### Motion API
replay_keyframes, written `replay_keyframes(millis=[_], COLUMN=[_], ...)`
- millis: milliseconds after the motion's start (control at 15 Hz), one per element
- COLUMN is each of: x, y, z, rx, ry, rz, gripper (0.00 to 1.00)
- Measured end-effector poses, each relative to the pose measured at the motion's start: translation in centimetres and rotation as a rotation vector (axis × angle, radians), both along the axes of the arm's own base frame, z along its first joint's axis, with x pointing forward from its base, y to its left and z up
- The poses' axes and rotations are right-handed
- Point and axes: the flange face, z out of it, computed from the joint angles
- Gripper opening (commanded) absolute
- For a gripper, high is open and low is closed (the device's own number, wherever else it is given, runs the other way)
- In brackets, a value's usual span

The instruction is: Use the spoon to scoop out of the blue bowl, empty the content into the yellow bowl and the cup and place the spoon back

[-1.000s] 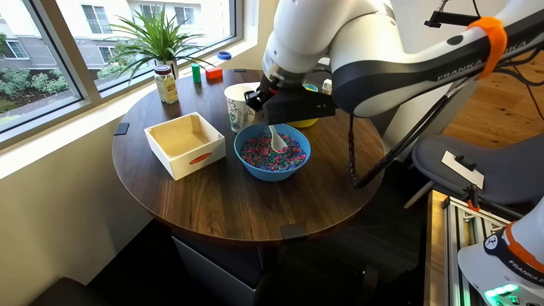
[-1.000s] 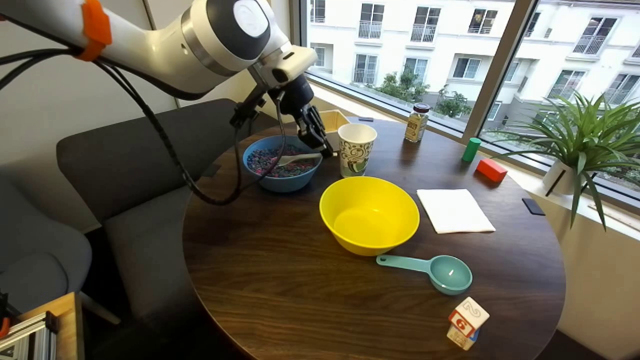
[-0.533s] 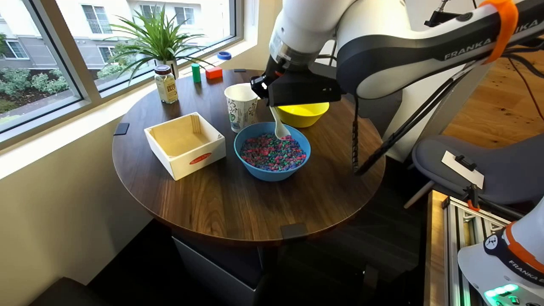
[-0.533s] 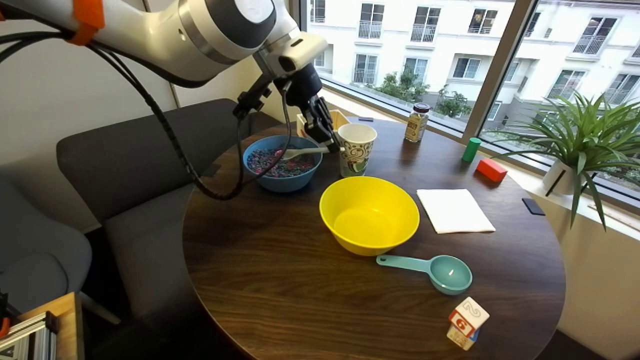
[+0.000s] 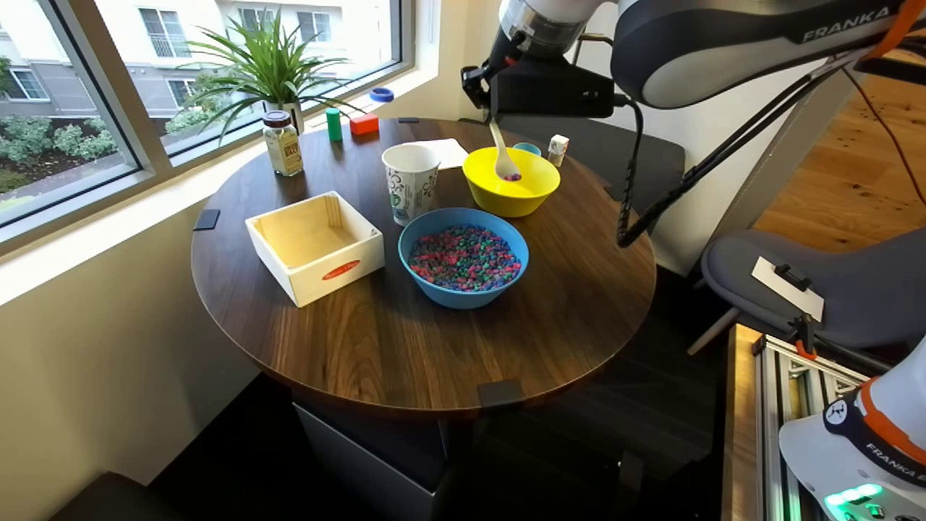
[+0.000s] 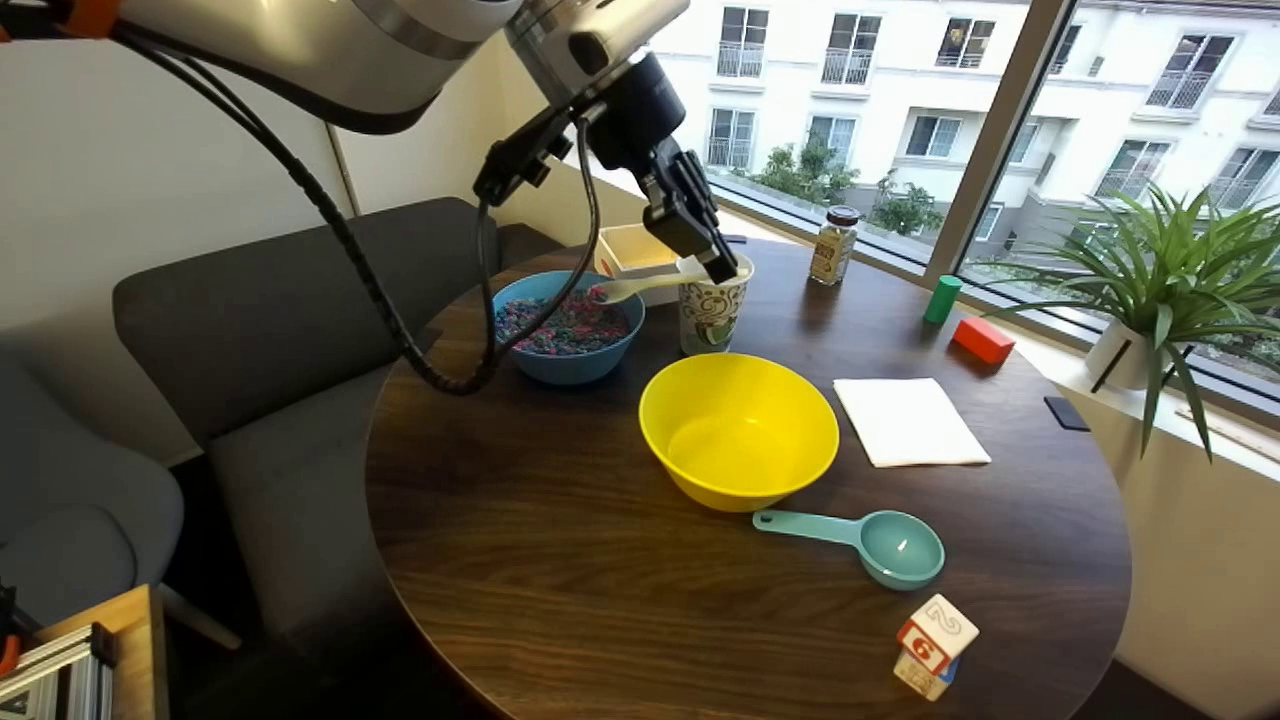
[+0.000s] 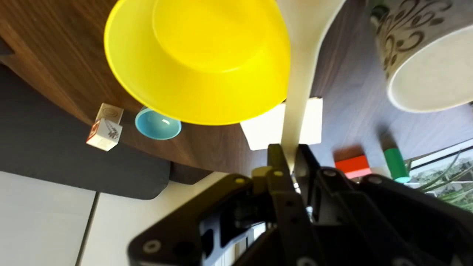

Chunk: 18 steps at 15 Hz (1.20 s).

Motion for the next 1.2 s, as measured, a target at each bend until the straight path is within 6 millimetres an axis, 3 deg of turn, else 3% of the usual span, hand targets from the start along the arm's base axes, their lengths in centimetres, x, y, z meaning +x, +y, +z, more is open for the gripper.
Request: replay_keyframes(millis=[533,733,1200], x=[0.3,0.4,1.6], y=[-7.4,-8.5,-8.7], z=[1.0,0.9,0.0], rx=[-0.129,-0.183,-0.257], ry=[-0.08,-0.124,-0.19], rz=[-0.144,-0.181,-0.221], gripper=[0.03,0.03,0.03])
